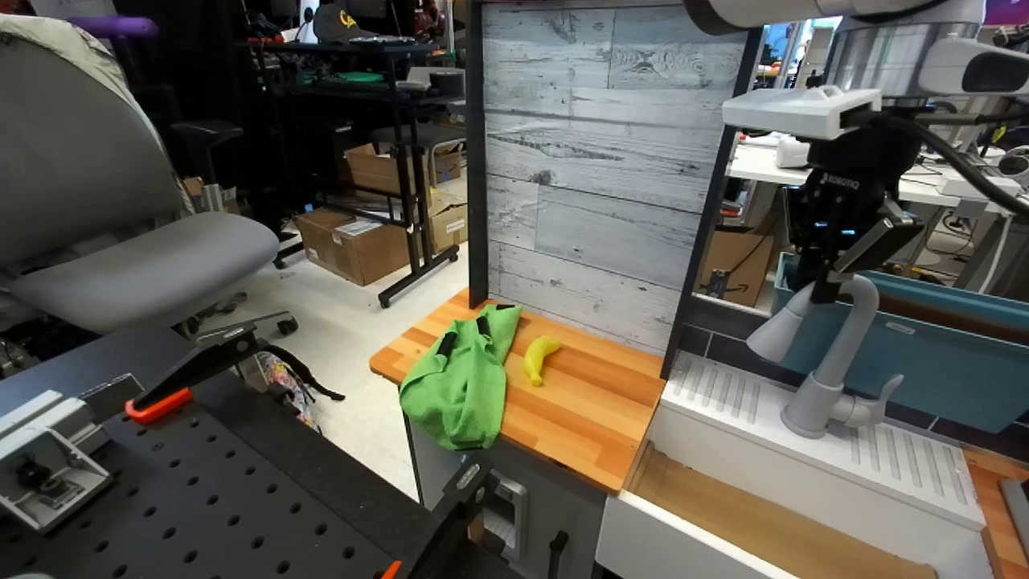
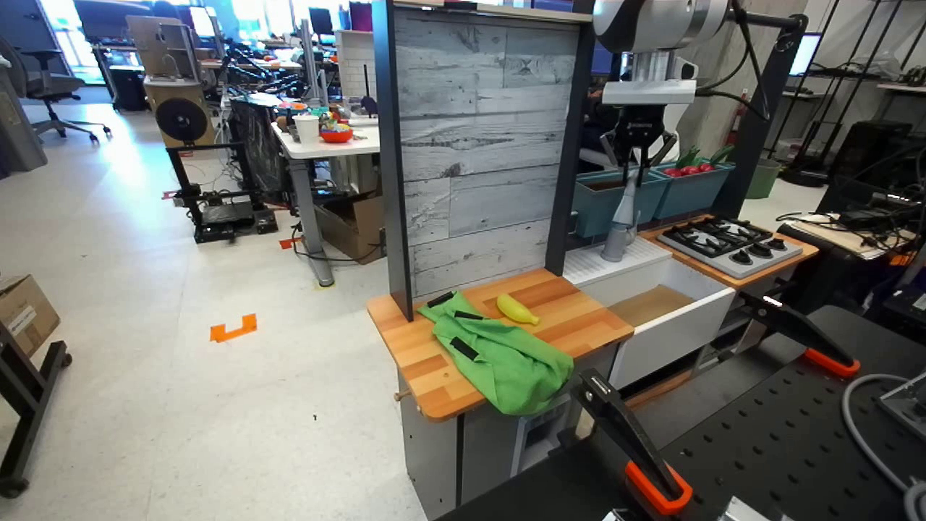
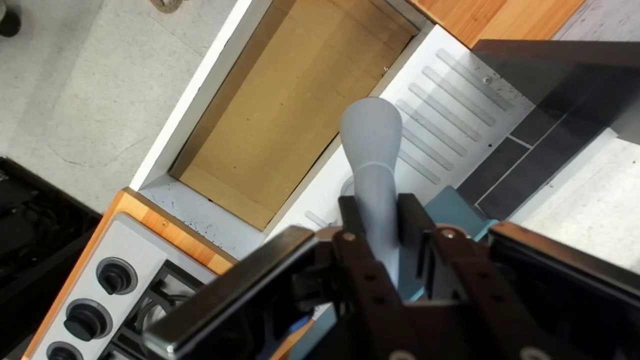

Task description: Move the nozzle to the left

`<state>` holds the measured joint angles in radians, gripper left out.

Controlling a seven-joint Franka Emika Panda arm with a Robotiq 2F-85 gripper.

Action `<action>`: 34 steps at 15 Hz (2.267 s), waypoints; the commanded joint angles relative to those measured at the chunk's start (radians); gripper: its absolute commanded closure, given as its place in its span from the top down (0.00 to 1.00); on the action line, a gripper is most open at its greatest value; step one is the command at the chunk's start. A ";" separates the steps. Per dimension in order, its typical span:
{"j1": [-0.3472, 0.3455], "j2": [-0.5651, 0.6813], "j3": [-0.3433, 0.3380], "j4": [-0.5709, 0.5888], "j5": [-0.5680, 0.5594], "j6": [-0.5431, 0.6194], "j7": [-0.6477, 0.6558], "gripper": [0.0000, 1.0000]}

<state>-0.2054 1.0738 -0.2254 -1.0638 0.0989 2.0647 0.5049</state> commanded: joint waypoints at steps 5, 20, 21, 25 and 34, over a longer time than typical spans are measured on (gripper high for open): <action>-0.042 0.043 -0.013 0.068 -0.067 -0.050 -0.195 0.06; -0.105 0.043 0.022 0.083 -0.057 -0.057 -0.405 0.06; -0.101 0.043 0.018 0.082 -0.063 -0.063 -0.403 0.49; -0.101 0.040 0.013 0.074 -0.075 -0.059 -0.400 0.71; -0.083 0.029 -0.012 0.037 -0.063 -0.035 -0.417 1.00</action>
<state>-0.2845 1.0908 -0.2203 -1.0484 0.0605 2.0175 0.1066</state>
